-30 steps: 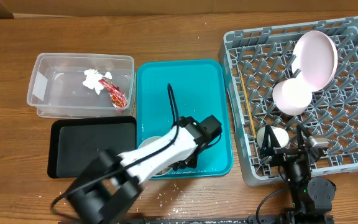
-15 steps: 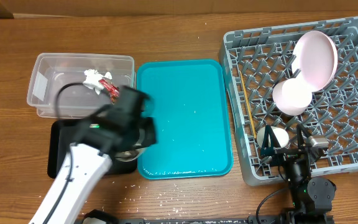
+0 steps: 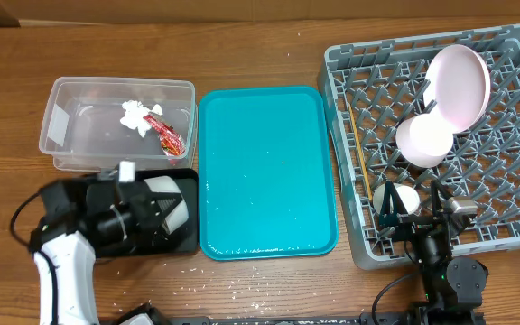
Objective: Sort waste into correct bins and load items into the dishwasher
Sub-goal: 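Tip the bowl over the black tray to dump the scraps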
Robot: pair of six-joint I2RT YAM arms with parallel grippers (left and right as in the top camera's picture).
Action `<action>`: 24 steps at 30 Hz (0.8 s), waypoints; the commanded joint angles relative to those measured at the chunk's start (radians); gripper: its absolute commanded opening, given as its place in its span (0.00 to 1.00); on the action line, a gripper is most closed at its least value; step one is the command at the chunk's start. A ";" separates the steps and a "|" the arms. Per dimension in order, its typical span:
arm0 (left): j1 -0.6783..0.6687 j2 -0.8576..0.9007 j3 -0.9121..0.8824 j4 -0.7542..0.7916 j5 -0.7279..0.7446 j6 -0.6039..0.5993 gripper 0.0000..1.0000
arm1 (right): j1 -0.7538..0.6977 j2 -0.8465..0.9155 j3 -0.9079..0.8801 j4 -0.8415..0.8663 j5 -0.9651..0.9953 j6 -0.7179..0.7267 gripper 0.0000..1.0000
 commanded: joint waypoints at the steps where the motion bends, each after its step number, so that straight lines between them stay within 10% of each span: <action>1: 0.086 0.038 -0.076 0.062 0.278 0.161 0.04 | -0.004 -0.008 -0.011 0.004 0.008 -0.003 1.00; 24: 0.128 0.166 -0.145 0.291 0.402 0.173 0.04 | -0.004 -0.008 -0.011 0.004 0.008 -0.003 1.00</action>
